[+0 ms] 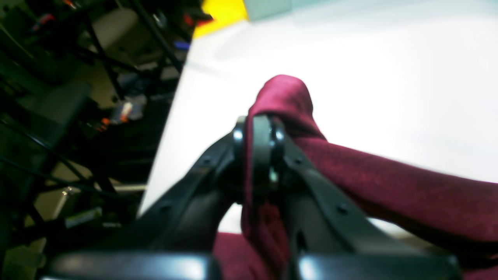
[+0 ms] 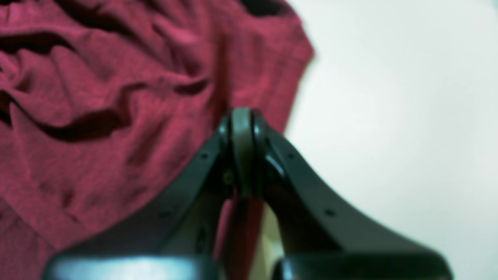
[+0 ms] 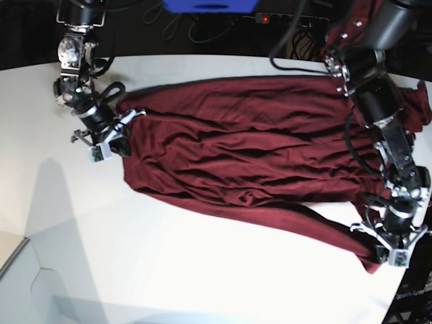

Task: Layout the t-shirt on the table in an organized manner, then fold the t-shirt properly
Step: 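Pull the grasped shirt edge with the left gripper away from the right gripper, then drag the shirt edge with the left gripper to spread the fabric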

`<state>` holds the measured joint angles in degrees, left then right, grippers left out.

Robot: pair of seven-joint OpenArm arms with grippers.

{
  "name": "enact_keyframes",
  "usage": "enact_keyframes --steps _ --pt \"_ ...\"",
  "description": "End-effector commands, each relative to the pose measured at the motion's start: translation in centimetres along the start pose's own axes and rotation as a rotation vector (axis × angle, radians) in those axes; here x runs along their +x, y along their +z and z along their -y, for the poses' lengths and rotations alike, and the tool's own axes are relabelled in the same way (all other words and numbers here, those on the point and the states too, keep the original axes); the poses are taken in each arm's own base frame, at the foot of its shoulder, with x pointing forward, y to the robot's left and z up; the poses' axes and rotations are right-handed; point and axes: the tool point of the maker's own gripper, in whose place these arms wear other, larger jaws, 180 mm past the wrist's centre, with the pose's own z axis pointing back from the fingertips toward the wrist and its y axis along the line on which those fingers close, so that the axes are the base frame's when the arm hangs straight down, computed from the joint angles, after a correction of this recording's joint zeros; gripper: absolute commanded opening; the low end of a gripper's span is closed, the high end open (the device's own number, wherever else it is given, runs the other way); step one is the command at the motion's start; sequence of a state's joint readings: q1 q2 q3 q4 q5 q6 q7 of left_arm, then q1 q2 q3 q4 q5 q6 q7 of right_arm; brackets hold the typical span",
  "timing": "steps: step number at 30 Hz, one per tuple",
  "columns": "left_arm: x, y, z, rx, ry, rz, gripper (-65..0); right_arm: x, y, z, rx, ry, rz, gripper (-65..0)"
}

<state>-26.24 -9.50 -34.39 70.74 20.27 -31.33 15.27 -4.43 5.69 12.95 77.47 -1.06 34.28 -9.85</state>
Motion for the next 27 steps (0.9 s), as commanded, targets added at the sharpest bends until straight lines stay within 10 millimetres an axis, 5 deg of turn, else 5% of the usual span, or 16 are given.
enact_keyframes --steps 1,9,18,27 --pt "2.3 -0.4 -0.9 0.017 0.004 0.059 -65.0 1.8 0.0 0.4 -0.003 0.002 0.060 -65.0" --pt "1.0 -1.4 -0.1 -0.010 0.031 0.019 -65.0 1.3 0.3 0.5 -0.007 -0.002 0.050 -65.0" --pt "-6.6 -2.6 4.3 -0.121 0.140 -0.160 -64.9 1.2 0.4 0.7 -0.010 0.003 0.047 -65.0" --pt "-5.8 -3.1 9.2 -0.195 0.201 -0.145 -64.7 1.2 0.5 0.9 -0.011 0.009 0.045 -65.0"
